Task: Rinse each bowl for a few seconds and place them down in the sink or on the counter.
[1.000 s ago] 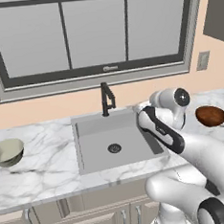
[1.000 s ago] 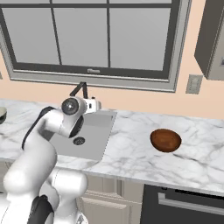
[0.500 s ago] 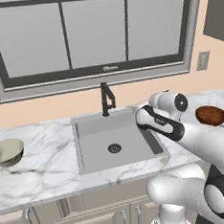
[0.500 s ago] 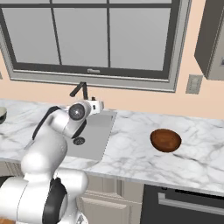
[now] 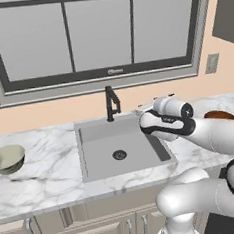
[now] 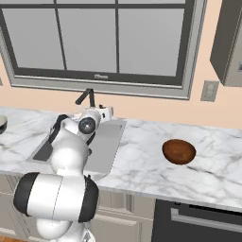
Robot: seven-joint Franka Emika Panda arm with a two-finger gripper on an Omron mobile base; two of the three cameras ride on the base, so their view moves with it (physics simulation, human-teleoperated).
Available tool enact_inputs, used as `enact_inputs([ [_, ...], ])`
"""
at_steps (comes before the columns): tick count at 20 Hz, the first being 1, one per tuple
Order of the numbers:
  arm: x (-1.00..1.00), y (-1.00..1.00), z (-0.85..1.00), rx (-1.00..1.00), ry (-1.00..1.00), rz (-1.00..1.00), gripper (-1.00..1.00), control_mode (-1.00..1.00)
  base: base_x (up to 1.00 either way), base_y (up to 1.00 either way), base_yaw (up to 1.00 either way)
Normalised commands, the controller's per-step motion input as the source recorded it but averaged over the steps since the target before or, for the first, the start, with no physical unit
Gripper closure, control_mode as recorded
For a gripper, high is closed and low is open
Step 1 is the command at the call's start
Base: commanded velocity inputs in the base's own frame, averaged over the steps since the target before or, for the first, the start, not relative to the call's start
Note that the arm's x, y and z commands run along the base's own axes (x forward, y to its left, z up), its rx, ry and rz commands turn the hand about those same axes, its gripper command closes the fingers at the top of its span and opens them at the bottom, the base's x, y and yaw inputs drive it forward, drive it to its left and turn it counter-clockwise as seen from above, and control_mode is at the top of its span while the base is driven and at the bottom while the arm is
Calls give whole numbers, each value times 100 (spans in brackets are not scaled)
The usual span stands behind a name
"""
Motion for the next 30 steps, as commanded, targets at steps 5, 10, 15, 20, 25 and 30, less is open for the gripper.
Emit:
enact_inputs([
  [5,14,0,-16,0,-8,3,-100,-100,0,0,0],
  [10,24,1,-13,0,-3,2,-100,-100,0,0,0],
  [15,31,1,-9,2,0,1,-100,-100,0,0,0],
  [20,28,10,-14,6,0,0,-100,-100,0,0,0],
  [25,21,21,-19,10,0,0,-100,-100,0,0,0],
  [30,23,21,-15,7,0,1,-100,-100,0,0,0],
])
